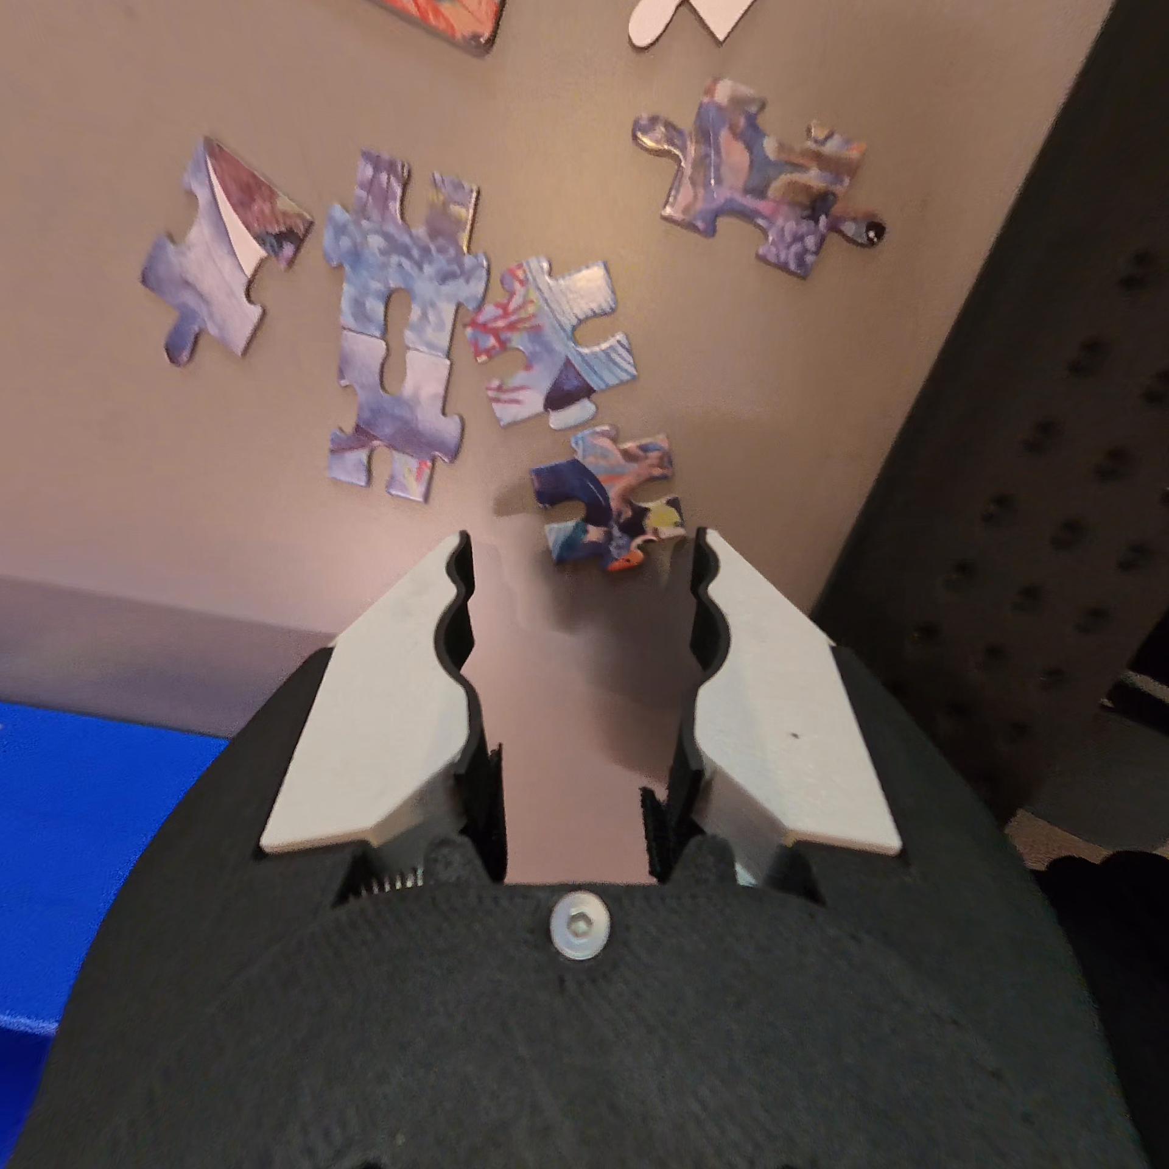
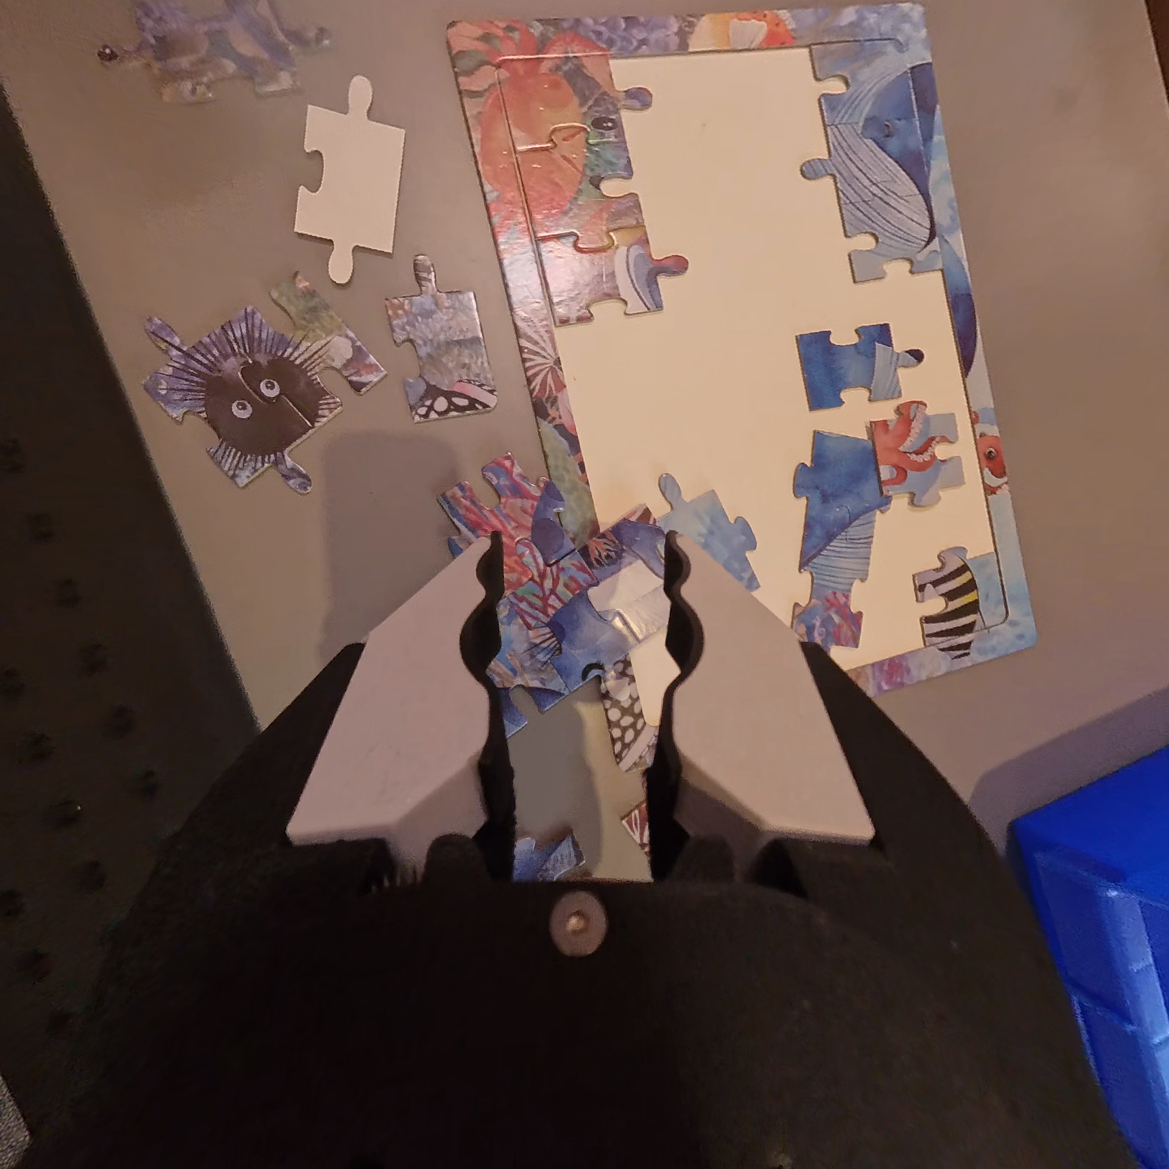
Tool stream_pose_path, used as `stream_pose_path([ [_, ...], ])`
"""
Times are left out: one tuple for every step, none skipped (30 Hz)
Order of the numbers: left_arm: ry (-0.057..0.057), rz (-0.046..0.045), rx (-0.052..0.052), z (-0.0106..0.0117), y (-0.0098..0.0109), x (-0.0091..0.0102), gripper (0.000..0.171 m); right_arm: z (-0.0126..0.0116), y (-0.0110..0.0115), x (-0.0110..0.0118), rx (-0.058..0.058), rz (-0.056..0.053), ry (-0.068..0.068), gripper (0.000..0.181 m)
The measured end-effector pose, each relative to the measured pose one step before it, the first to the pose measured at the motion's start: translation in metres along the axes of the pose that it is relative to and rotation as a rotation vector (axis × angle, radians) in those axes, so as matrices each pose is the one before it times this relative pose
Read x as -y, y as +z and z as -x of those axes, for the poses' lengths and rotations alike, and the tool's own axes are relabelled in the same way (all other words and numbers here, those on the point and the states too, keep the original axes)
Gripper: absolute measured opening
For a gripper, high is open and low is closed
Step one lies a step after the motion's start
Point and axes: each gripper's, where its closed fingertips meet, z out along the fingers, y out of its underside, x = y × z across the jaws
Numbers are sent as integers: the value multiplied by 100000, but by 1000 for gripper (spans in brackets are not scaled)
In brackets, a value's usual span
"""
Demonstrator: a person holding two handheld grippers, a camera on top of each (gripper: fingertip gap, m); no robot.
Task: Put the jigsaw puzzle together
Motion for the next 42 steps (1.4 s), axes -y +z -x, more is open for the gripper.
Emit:
stream_pose_path([
  [-1149,-578,-541,-376,-50,-304,68,148,125,90,103,-237,-594,49],
  [-903,-4,-27,-293,55,-312,68,84,109,111,6,-612,-346,49],
  [-879,274,140,-224,114,-299,68,98,110,77,324,-575,-77,48],
  [-613,23,-244,-244,149,-201,68,69,133,41,284,-394,-93,48],
  [-183,-410,349,-96,121,-94,68,-6,114,2,-54,-275,-201,48],
  [-465,-1145,1188,112,22,72,69,-7,107,-17,70,-287,-53,48],
  [-1141,-1469,912,179,-53,171,69,58,112,-11,535,-314,80,48],
  [-937,-1697,1301,287,-144,263,70,55,113,-6,479,-312,-28,48],
  [-823,-1929,1291,315,-148,392,69,31,109,-4,147,-254,-184,48],
  [-257,-1682,1577,362,-93,441,69,19,96,-31,60,-6,-239,48],
  [21,-1922,1672,352,-38,574,69,25,85,-22,1,-59,-274,48],
  [-329,-1664,277,147,46,580,68,24,62,8,-20,-338,-163,48],
  [81,-1346,565,142,117,577,67,9,42,26,-12,-434,44,48],
  [844,-1425,520,38,188,655,67,34,34,45,-20,-514,3,48],
  [1595,-1645,-534,-231,245,752,66,50,32,69,66,-658,-60,48],
  [2358,-1551,-1443,-452,304,797,65,87,50,99,251,-702,-42,48],
  [2282,-1544,-512,-322,357,909,65,108,87,98,297,-590,-103,47],
  [2122,-1654,4,-197,383,999,64,126,93,84,332,-323,-264,47],
  [2291,-1300,-1564,-432,417,961,64,149,129,40,377,-6,-461,47],
  [2407,-1525,-1692,-425,452,1027,63,157,143,19,394,237,-555,47],
  [1467,-1705,-502,-175,474,1077,63,141,135,22,378,218,-530,47],
  [412,-1295,-1659,-296,501,968,62,107,115,48,218,63,-399,47],
  [-662,-608,-1824,-280,502,797,62,89,70,78,108,-121,-304,47],
  [-549,-200,-1235,-198,502,639,63,107,47,110,186,-364,-315,47],
  [504,539,-961,-234,491,399,63,94,14,122,127,-502,-305,47],
  [1480,1337,-870,-270,497,174,62,99,0,79,189,-406,-248,47],
  [2370,1203,-332,-209,455,126,62,92,-15,73,261,-481,-205,47],
  [3009,757,-348,-219,444,137,61,97,-11,79,428,-672,-78,47],
  [2049,1054,-40,-92,430,63,60,97,-7,73,659,-638,36,47],
  [1141,1724,19,45,429,-65,59,92,14,44,567,-445,-1,47],
  [1163,1048,-133,58,379,-46,58,37,27,-9,365,-167,-49,47],
  [356,-839,-1874,-124,228,174,55,24,25,-32,192,3,-90,47],
  [-880,-416,-2154,-89,118,48,50,23,37,-35,139,35,-61,47],
  [-555,-599,-1052,75,33,43,44,35,31,-20,149,-38,-18,47],
  [-57,-789,-347,101,8,29,34,39,33,-15,116,-26,-64,46],
  [-243,-924,-244,72,33,61,34,41,34,-13,64,-1,-119,46],
  [-647,-805,-463,12,41,58,34,49,31,17,176,-58,-80,46],
  [-169,-508,-16,18,13,28,34,93,35,50,343,-161,-117,46],
  [78,-301,275,5,1,28,33,88,47,102,368,-268,-174,46],
  [-514,-510,355,26,17,37,32,108,61,144,455,-410,-127,46],
  [-523,-685,182,23,-7,37,30,148,64,194,677,-631,-123,46],
  [-288,-866,389,81,-9,37,25,170,88,236,680,-788,-193,45],
])
